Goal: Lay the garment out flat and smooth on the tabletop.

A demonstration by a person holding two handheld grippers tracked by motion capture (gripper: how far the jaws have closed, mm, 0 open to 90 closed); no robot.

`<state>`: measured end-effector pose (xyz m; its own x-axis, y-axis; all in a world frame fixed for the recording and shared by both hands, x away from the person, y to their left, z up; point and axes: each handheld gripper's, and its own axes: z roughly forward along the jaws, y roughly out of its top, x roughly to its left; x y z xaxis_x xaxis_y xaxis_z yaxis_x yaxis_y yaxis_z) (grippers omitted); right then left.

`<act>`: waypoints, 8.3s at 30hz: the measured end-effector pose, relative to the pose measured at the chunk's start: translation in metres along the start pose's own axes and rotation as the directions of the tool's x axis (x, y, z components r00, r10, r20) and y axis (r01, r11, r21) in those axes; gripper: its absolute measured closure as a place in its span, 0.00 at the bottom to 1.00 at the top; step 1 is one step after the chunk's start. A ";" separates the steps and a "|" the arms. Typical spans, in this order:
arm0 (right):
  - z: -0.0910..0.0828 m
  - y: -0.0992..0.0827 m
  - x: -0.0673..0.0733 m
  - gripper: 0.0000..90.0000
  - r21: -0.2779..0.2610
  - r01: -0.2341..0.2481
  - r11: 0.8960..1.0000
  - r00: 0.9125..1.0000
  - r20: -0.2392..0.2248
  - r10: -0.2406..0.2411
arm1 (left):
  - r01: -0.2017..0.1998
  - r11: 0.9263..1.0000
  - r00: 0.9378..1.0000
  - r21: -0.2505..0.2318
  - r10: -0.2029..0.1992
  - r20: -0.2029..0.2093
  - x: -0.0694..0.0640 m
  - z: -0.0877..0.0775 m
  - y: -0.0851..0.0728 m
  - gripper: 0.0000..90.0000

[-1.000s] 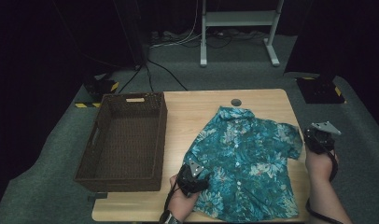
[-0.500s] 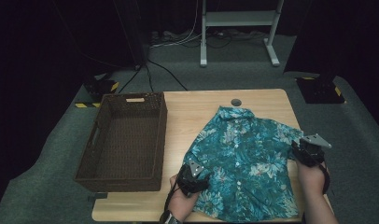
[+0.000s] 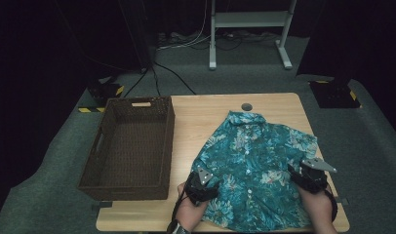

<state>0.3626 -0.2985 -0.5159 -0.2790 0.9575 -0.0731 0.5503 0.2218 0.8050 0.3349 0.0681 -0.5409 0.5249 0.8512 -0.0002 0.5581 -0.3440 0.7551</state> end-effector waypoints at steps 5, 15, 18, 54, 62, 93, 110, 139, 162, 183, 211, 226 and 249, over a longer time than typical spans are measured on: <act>-0.013 -0.009 0.023 0.42 0.018 0.017 1.000 0.996 -0.090 -0.016 | -0.001 1.000 1.000 0.000 0.001 -0.001 0.000 0.000 0.000 0.40; -0.017 -0.025 0.048 0.36 0.039 0.064 0.997 0.986 -0.158 -0.057 | 0.000 1.000 1.000 0.000 0.000 -0.003 0.000 0.000 0.000 0.39; -0.011 -0.031 0.051 0.36 0.072 0.079 0.994 0.983 -0.170 -0.066 | 0.000 1.000 1.000 0.000 0.000 -0.003 0.000 0.000 0.000 0.39; -0.018 -0.041 0.014 0.33 0.082 0.062 0.995 0.984 -0.171 -0.047 | -0.089 0.996 0.996 -0.015 0.089 0.014 -0.041 0.022 0.062 0.37; -0.018 -0.041 0.014 0.33 0.082 0.063 0.995 0.984 -0.172 -0.048 | -0.110 0.994 0.993 0.012 0.110 0.046 -0.046 0.061 0.087 0.46; -0.018 -0.041 0.014 0.33 0.082 0.065 0.995 0.983 -0.176 -0.050 | -0.128 0.989 0.991 0.068 0.125 0.058 -0.040 0.099 0.112 0.96; -0.018 -0.041 0.014 0.33 0.080 0.069 0.994 0.983 -0.173 -0.055 | -0.036 0.999 0.998 -0.018 0.035 -0.055 0.014 0.057 0.123 0.97; -0.018 -0.041 0.015 0.34 0.079 0.069 0.994 0.984 -0.169 -0.055 | 0.082 0.990 0.970 -0.114 -0.105 -0.217 0.070 0.014 0.135 0.70; -0.018 -0.041 0.014 0.34 0.079 0.069 0.994 0.984 -0.170 -0.055 | 0.120 0.992 0.987 0.037 -0.115 -0.112 0.041 0.071 0.083 0.65; -0.020 -0.042 0.014 0.35 0.080 0.069 0.994 0.983 -0.174 -0.054 | 0.181 0.983 0.971 0.012 -0.177 -0.159 0.065 0.060 0.074 0.51; -0.020 -0.042 0.015 0.34 0.079 0.068 0.995 0.983 -0.173 -0.053 | 0.022 0.995 1.000 0.097 -0.022 0.008 0.014 0.027 0.035 0.00; -0.020 -0.042 0.015 0.34 0.079 0.068 0.995 0.983 -0.173 -0.053 | -0.003 0.995 1.000 0.098 0.003 0.005 0.004 0.015 0.014 0.00; -0.020 -0.042 0.015 0.34 0.078 0.068 0.995 0.983 -0.173 -0.054 | 0.028 0.998 0.999 0.047 -0.027 -0.018 -0.002 0.001 -0.003 0.04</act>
<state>0.3198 -0.2976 -0.5393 -0.4401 0.8979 -0.0137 0.5899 0.3006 0.7494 0.3331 0.0671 -0.5437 0.4978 0.8672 -0.0091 0.6024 -0.3383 0.7230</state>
